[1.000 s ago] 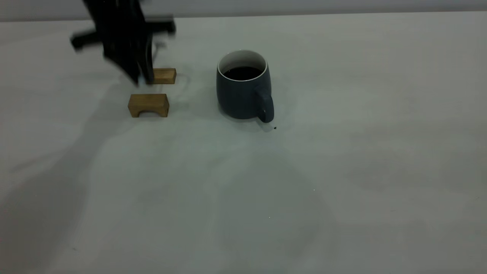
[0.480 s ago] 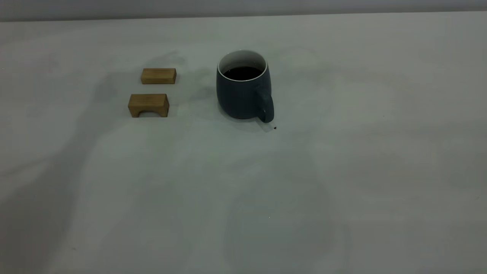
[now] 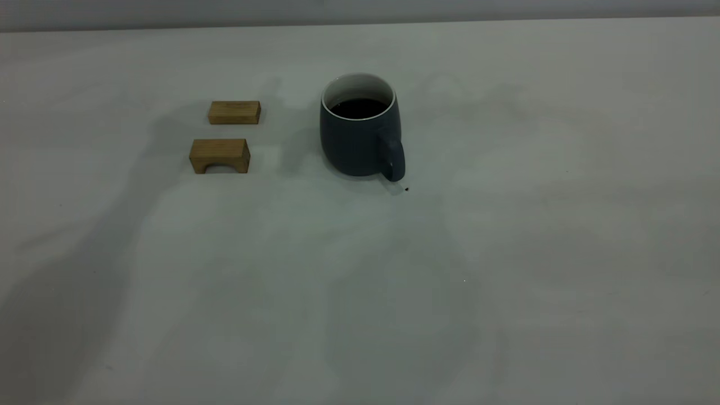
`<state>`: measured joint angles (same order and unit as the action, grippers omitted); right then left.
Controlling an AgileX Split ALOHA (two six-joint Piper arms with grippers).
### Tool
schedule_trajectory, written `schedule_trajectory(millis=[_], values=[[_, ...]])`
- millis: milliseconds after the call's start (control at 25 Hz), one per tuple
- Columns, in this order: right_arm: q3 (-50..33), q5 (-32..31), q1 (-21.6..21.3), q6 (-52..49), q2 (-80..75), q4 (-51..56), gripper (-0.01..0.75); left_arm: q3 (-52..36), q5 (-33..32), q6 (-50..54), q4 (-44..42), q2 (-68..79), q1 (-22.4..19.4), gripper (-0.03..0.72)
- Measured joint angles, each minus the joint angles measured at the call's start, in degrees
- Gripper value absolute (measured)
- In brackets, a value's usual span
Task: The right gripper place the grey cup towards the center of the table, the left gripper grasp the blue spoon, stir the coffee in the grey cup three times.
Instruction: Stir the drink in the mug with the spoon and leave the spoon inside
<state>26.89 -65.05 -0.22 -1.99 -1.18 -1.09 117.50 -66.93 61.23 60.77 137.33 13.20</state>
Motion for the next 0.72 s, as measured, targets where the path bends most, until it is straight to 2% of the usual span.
schedule_trajectory(millis=[200, 440, 720], values=[[0.00, 0.00, 0.00, 0.00, 0.00, 0.00, 0.587, 0.00, 0.00, 5.85, 5.03, 3.59, 0.22, 0.167], [0.00, 0.00, 0.00, 0.00, 0.00, 0.00, 0.587, 0.00, 0.00, 6.48, 9.85, 7.01, 0.58, 0.167], [0.00, 0.00, 0.00, 0.00, 0.00, -0.05, 0.587, 0.00, 0.00, 6.51, 10.92, 10.65, 0.58, 0.167]])
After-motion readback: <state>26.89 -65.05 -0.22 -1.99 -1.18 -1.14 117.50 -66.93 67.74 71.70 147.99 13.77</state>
